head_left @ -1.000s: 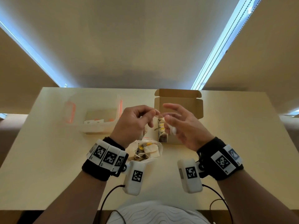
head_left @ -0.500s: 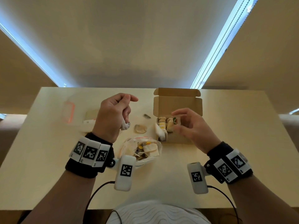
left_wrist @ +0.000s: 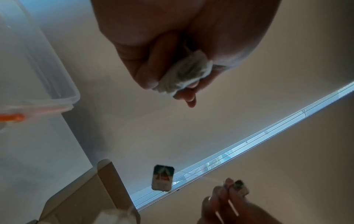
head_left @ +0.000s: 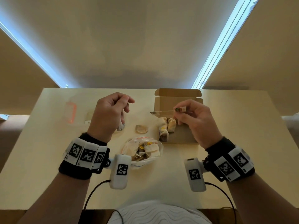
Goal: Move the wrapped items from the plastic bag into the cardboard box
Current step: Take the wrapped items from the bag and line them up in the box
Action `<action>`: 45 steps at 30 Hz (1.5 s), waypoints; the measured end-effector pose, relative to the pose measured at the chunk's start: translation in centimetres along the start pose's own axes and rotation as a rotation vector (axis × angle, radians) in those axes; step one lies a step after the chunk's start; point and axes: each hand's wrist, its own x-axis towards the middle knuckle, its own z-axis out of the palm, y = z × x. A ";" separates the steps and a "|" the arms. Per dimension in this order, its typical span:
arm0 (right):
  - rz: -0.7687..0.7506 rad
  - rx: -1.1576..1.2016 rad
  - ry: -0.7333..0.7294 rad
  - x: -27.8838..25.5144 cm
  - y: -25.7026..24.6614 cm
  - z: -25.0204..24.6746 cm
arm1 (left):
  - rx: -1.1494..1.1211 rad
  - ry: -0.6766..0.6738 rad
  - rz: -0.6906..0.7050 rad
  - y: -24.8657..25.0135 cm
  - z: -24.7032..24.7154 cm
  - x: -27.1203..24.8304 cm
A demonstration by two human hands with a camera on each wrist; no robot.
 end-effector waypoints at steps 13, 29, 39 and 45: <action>-0.062 -0.088 -0.135 3.3 -7.4 0.4 | 0.147 -0.442 0.186 3.4 5.5 -0.3; 0.115 0.242 -0.126 2.8 -6.6 -0.6 | 0.172 -0.279 0.082 4.5 4.9 1.9; 0.168 0.187 -0.143 1.6 -5.8 -0.6 | 0.886 -0.458 0.014 3.2 4.3 2.7; 0.192 0.369 0.021 1.6 -5.9 -1.2 | 0.971 -0.515 0.060 2.8 2.0 2.4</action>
